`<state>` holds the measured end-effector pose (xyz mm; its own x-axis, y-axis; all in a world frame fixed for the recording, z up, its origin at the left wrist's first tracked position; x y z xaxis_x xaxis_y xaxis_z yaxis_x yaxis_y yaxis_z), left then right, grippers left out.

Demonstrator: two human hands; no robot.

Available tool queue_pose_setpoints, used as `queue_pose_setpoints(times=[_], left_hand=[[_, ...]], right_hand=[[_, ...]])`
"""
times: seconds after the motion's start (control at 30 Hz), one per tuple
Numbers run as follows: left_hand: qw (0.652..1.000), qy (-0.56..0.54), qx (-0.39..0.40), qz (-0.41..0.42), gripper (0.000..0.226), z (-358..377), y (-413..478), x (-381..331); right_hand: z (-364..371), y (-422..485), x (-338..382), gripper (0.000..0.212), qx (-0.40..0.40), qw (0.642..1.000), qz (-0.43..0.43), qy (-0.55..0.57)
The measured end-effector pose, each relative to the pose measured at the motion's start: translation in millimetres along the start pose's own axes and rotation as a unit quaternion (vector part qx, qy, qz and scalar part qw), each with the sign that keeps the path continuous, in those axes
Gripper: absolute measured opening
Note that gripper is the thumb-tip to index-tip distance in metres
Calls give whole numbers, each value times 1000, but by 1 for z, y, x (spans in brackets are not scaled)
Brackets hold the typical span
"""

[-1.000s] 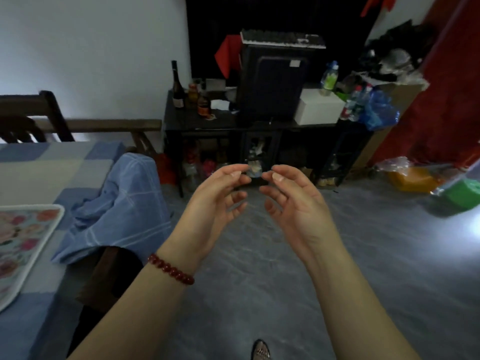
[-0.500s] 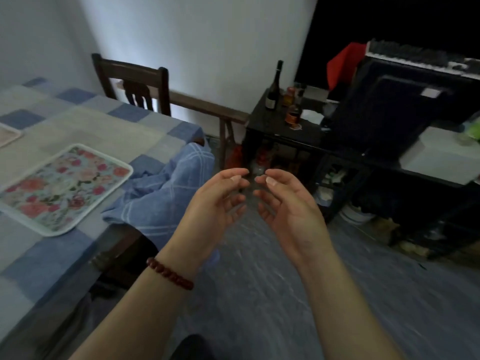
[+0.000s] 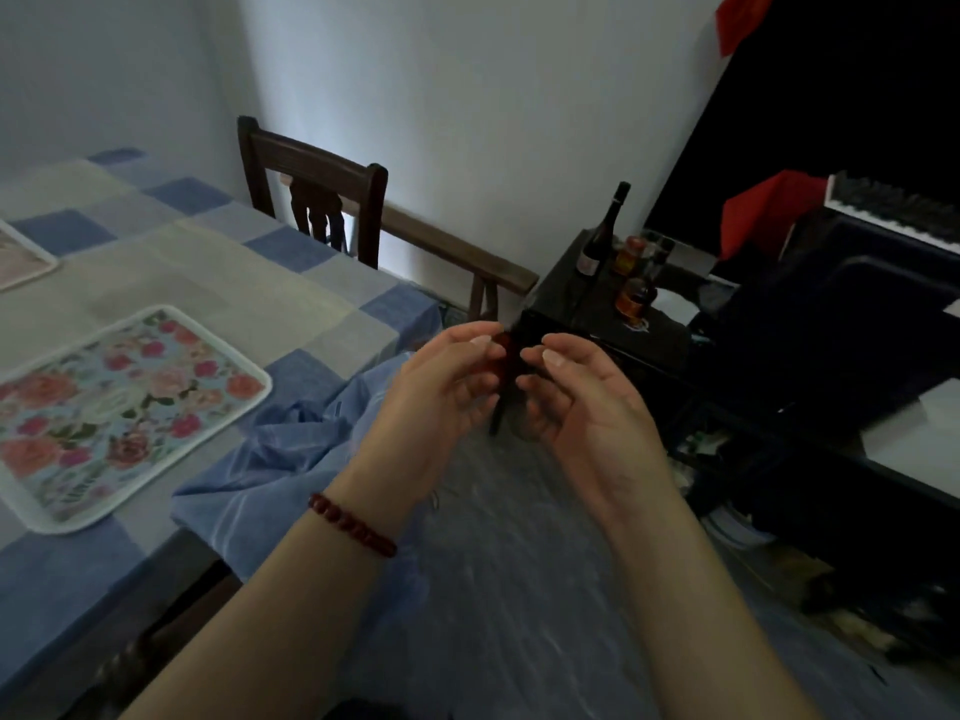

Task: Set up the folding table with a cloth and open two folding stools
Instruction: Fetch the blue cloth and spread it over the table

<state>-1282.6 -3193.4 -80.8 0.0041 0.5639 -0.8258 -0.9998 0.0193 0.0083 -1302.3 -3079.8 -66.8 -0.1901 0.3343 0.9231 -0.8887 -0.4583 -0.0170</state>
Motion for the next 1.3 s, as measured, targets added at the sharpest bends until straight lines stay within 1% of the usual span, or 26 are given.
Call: queue_pose_setpoints(times=[0.13, 0.27, 0.37, 0.47, 0.53, 0.6, 0.67, 0.77, 0.87, 0.9, 0.93, 0.97, 1.0, 1.03, 1.07, 1.1, 1.13, 1.2, 1.23, 1.3], left_hand=[[998, 44, -24, 31, 20, -19, 23, -26], [997, 60, -45, 36, 18, -45, 30, -40], [992, 58, -98, 45, 18, -73, 27, -50], [981, 59, -176, 56, 19, -106, 16, -62], [970, 67, -226, 62, 20, -126, 5, -69], [956, 69, -274, 77, 22, -143, -7, -77], [940, 64, -322, 94, 24, -157, -21, -83], [920, 56, -372, 112, 20, -163, -33, -84], [905, 104, -398, 106, 16, -157, -32, -81], [900, 131, -403, 102, 14, -155, -31, -80], [890, 174, -410, 95, 12, -155, -30, -79], [870, 245, -421, 80, 10, -154, -31, -79], [832, 343, -433, 44, 9, -156, -32, -77], [780, 446, -439, -18, 8, -157, -31, -70], [723, 527, -437, -90, 9, -160, -31, -58], [682, 572, -430, -151, 10, -164, -31, -43], [664, 584, -428, -187, 11, -167, -33, -27], [654, 584, -432, -213, 13, -170, -36, -3], [639, 595, -430, -229, 20, -172, -36, 8], [595, 619, -430, -280, 46, -182, -44, 31]], right_hand=[[13, 34, 3, 19, 35, 999, -12, -30], [39, 64, -8, 18, 91, 989, 4, -120], [54, 84, -23, 17, 123, 982, 35, -141], [73, 107, -38, 15, 166, 971, 57, -164], [90, 122, -48, 15, 204, 964, 74, -154], [114, 135, -59, 17, 261, 951, 86, -141], [137, 143, -67, 19, 321, 931, 90, -151], [158, 151, -75, 16, 390, 903, 95, -152], [161, 163, -78, 10, 432, 883, 91, -161], [158, 167, -82, 9, 442, 875, 83, -180], [155, 171, -85, 7, 450, 863, 57, -223], [153, 174, -87, 4, 464, 835, 9, -296], [153, 174, -92, 3, 484, 787, -42, -380], [153, 169, -102, 4, 512, 731, -79, -444], [151, 164, -115, 6, 541, 684, -93, -481], [148, 159, -129, 8, 568, 650, -85, -497], [143, 154, -141, 10, 589, 625, -75, -506], [136, 149, -163, 10, 614, 592, -67, -518], [131, 148, -174, 11, 623, 578, -65, -523], [117, 149, -197, 18, 622, 554, -56, -551]])
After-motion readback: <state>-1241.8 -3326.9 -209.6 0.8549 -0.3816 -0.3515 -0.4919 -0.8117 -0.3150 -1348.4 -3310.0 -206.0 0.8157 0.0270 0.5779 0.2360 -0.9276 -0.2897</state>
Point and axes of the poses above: each hand's wrist, its own y-axis towards the middle knuckle, its own z-axis out of the palm, x = y × z, the point moved 10 cm from there along y, towards the middle knuckle, and after that the axes turned 12 degrees about x, right-handed, at the moved point
